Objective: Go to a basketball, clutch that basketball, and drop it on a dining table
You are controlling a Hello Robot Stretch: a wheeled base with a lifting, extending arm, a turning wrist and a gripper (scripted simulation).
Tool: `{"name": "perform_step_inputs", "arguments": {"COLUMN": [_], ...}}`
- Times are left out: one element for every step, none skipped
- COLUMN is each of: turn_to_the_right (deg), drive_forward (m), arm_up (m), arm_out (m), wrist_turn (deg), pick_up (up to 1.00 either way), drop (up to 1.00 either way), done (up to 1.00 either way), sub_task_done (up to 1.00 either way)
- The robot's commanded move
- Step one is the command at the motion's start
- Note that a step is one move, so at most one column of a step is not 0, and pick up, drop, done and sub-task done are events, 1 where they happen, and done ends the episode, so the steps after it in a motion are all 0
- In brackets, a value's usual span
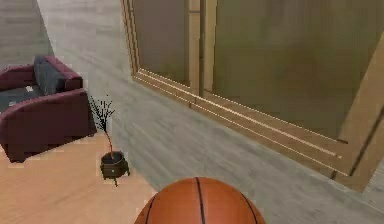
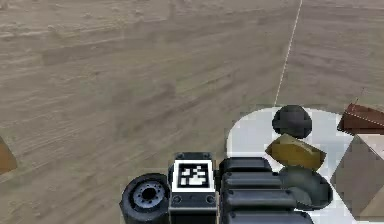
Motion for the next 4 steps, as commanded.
{"name": "perform_step_inputs", "arguments": {"turn_to_the_right": [45.0,39.0,3.0,-45.0], "drive_forward": [0.00,0.00,0.00,0.00], "arm_up": [0.00,0.00,0.00,0.00], "arm_out": [0.00,0.00,0.00,0.00], "wrist_turn": [0.0,0.0,0.0,0.0], "pick_up": [0.00,0.00,0.00,0.00], "drop": [0.00,0.00,0.00,0.00], "done": [0.00,0.00,0.00,0.00], "sub_task_done": [0.00,0.00,0.00,0.00]}}
